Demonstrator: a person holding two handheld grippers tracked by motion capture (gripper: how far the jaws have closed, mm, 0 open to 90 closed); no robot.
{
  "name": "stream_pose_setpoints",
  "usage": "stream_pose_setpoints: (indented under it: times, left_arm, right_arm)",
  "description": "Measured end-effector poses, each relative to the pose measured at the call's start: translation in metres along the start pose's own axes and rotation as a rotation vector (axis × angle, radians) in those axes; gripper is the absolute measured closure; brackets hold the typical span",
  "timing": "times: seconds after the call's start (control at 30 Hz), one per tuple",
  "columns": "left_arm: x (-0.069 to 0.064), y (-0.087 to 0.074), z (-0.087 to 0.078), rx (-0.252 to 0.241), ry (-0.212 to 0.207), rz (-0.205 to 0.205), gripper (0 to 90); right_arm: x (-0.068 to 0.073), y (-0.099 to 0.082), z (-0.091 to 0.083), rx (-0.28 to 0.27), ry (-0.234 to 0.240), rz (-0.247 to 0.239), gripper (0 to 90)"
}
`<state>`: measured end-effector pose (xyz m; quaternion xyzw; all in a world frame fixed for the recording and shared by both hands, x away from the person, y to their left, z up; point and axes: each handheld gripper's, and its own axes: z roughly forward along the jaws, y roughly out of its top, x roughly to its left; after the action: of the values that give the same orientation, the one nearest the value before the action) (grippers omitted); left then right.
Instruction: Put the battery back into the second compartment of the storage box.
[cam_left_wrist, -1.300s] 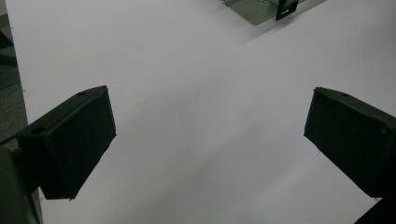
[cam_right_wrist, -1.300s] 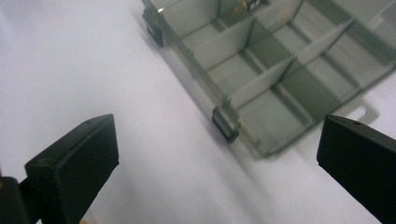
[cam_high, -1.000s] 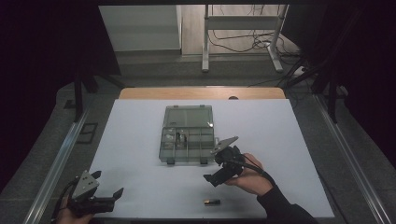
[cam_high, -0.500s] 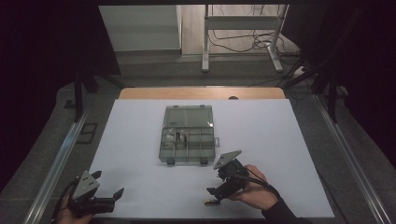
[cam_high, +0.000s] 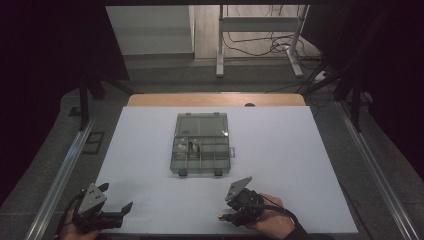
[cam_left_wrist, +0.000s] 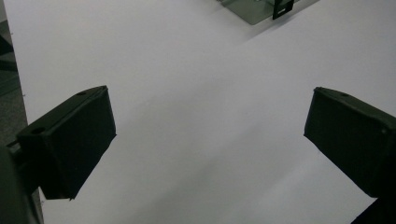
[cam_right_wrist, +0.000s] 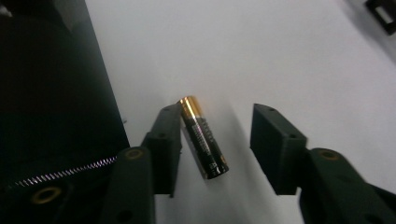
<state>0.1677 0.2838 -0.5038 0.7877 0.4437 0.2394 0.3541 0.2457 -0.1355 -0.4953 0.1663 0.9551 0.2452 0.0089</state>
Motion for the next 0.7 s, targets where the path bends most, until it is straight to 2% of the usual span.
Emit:
stream_pose_setpoints:
  times: [0.2, 0.27, 0.3, 0.4, 0.53, 0.7]
  left_arm:
    - [0.0, 0.0, 0.0, 0.0, -0.001, 0.001, 2.2]
    - [0.0, 0.0, 0.0, 0.0, -0.002, 0.001, 2.2]
    - [0.0, 0.0, 0.0, 0.001, -0.002, 0.002, 2.2]
    - [0.0, 0.0, 0.0, 0.002, -0.002, 0.006, 2.2]
    - [0.0, 0.0, 0.0, 0.003, -0.003, 0.008, 2.2]
    - [-0.001, 0.0, 0.001, 0.008, -0.002, 0.012, 2.2]
  right_arm:
    - [0.003, -0.001, 0.011, 0.044, -0.006, -0.056, 65.9]
    - [0.004, -0.001, 0.012, 0.047, -0.029, -0.084, 74.7]
    - [0.004, -0.001, 0.012, 0.053, -0.024, -0.088, 77.1]
    - [0.004, -0.001, 0.011, 0.056, -0.028, -0.072, 77.3]
    - [0.001, 0.0, 0.007, 0.034, -0.014, -0.043, 77.3]
    - [-0.003, 0.001, 0.002, 0.011, -0.023, -0.021, 77.4]
